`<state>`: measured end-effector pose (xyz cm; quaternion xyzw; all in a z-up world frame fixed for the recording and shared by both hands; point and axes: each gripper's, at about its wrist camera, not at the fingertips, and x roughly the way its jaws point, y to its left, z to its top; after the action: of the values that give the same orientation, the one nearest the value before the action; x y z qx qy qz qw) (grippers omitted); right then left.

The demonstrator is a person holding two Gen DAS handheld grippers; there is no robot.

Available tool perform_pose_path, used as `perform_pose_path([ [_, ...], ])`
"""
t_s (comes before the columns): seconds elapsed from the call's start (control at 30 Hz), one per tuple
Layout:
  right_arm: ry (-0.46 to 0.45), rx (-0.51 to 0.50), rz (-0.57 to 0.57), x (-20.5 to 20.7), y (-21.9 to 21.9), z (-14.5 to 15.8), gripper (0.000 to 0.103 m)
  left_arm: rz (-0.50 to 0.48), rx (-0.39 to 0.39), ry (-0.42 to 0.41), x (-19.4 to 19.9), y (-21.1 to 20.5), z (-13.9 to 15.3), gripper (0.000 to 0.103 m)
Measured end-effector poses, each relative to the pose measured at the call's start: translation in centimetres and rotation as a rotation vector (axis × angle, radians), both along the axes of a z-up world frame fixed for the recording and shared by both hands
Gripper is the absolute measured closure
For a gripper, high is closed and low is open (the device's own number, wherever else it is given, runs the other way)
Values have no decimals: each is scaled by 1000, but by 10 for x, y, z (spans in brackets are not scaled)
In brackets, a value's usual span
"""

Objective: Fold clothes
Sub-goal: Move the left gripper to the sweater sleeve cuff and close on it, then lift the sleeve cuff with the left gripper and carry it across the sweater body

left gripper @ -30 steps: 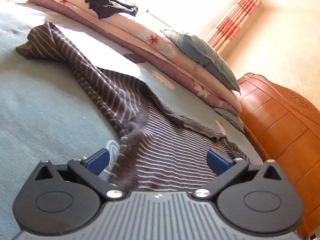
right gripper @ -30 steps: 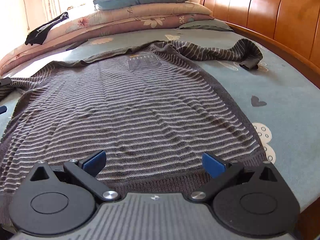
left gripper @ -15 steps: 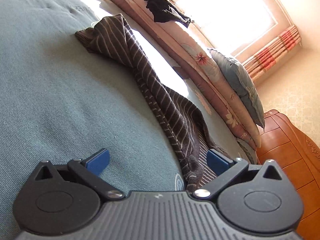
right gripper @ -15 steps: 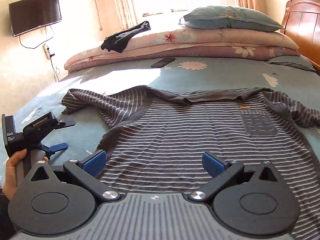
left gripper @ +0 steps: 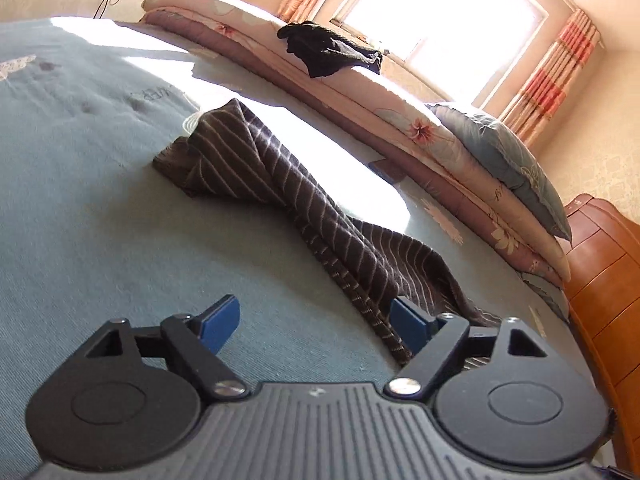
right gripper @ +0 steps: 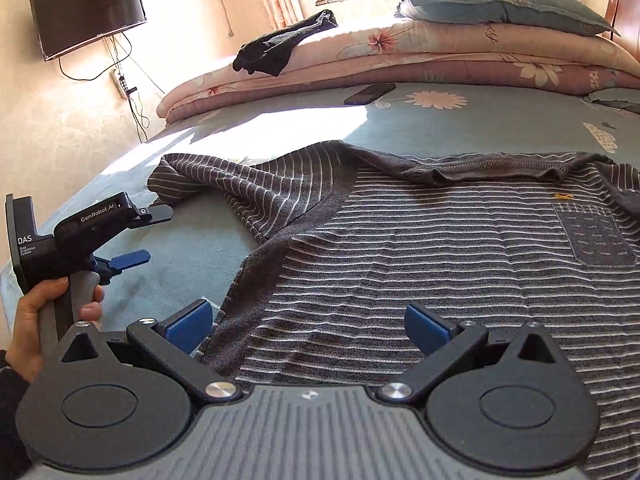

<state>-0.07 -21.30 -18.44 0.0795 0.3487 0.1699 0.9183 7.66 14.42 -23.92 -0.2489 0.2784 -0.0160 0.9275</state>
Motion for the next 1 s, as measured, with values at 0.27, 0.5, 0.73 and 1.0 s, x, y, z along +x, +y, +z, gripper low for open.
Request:
perform_pose_path([
  [0.27, 78, 0, -98, 10, -31, -32, 0, 20, 291, -20, 69, 58, 4, 51],
  [0.5, 77, -55, -113, 24, -27, -35, 0, -59, 412, 12, 114, 57, -29, 50],
  [0.73, 93, -141, -111, 31, -9, -45, 0, 14, 427, -69, 102, 69, -6, 98],
  [1.0, 78, -180, -98, 27, -3, -41, 0, 153, 429, -159, 89, 104, 54, 97],
])
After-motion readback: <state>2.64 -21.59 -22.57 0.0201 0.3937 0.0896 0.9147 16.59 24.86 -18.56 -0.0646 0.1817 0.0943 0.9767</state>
